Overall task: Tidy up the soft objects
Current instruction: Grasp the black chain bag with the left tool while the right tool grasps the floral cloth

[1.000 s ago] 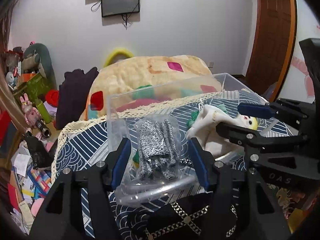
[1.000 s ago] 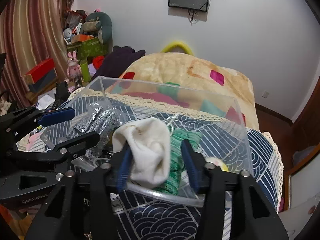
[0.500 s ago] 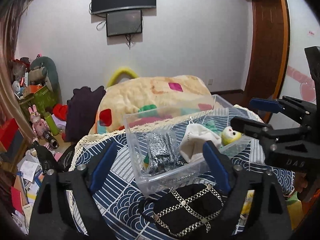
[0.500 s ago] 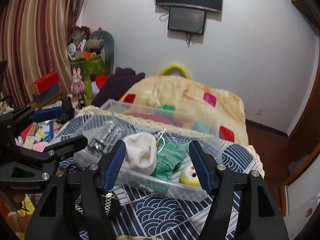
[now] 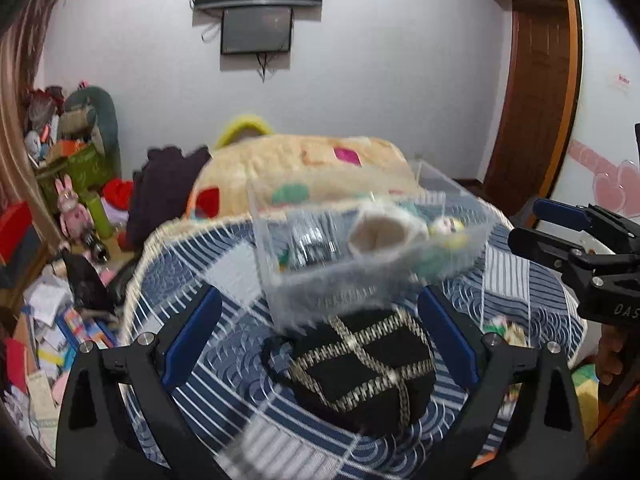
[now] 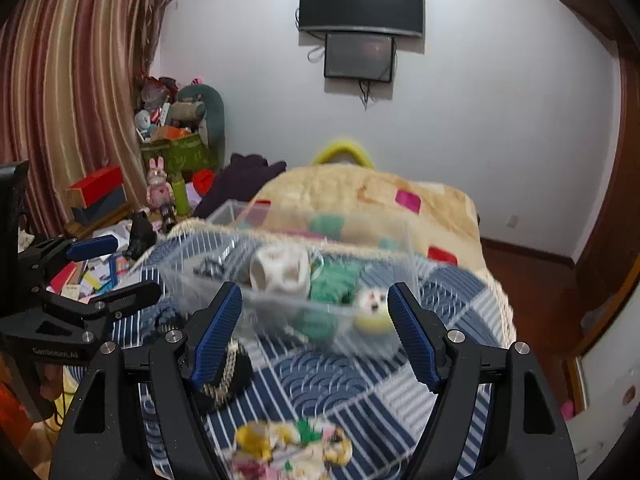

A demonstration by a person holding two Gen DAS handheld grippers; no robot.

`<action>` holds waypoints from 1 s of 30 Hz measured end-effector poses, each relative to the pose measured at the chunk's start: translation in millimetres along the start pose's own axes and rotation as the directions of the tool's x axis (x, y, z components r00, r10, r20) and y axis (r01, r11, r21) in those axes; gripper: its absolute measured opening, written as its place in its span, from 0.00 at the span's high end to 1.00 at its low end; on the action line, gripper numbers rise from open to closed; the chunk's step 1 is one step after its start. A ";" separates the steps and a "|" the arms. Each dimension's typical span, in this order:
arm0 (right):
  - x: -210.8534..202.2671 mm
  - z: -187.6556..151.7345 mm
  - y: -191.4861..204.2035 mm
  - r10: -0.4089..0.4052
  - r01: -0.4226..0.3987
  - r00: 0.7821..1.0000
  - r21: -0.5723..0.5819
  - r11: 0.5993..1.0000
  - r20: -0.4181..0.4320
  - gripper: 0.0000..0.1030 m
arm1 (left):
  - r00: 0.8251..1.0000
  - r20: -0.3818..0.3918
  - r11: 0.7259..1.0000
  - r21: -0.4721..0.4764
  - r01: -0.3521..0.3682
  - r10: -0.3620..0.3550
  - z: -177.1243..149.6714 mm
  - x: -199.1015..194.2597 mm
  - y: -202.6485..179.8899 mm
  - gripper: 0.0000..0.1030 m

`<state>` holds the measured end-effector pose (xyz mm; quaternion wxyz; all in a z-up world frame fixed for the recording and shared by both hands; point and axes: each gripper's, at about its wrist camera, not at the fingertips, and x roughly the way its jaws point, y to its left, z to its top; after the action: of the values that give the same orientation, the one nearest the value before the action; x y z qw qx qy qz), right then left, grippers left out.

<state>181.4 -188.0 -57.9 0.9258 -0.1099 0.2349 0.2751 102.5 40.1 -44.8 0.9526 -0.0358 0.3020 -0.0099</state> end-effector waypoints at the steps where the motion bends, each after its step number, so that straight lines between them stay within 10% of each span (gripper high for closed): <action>1: 0.6 -4.4 -0.2 0.000 0.000 1.000 0.002 1.000 -0.012 0.29 | 1.000 -0.015 1.000 -0.001 0.008 -0.008 -5.5 1.3 -1.0 0.03; 27: 14.1 -100.8 12.4 0.048 -0.041 0.975 0.037 0.998 -0.215 0.29 | 0.993 -0.102 0.998 -0.034 0.056 -0.059 -58.3 34.5 -27.3 0.02; 30: 14.1 -102.3 18.3 0.019 -0.018 0.978 0.004 1.000 -0.206 0.37 | 0.994 -0.094 0.998 -0.029 0.054 -0.057 -58.5 35.6 -28.4 0.18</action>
<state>143.3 -200.5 -154.8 0.8939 -0.1349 0.3309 0.2706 97.9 6.6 -110.8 0.9359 -0.0562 0.3461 -0.0341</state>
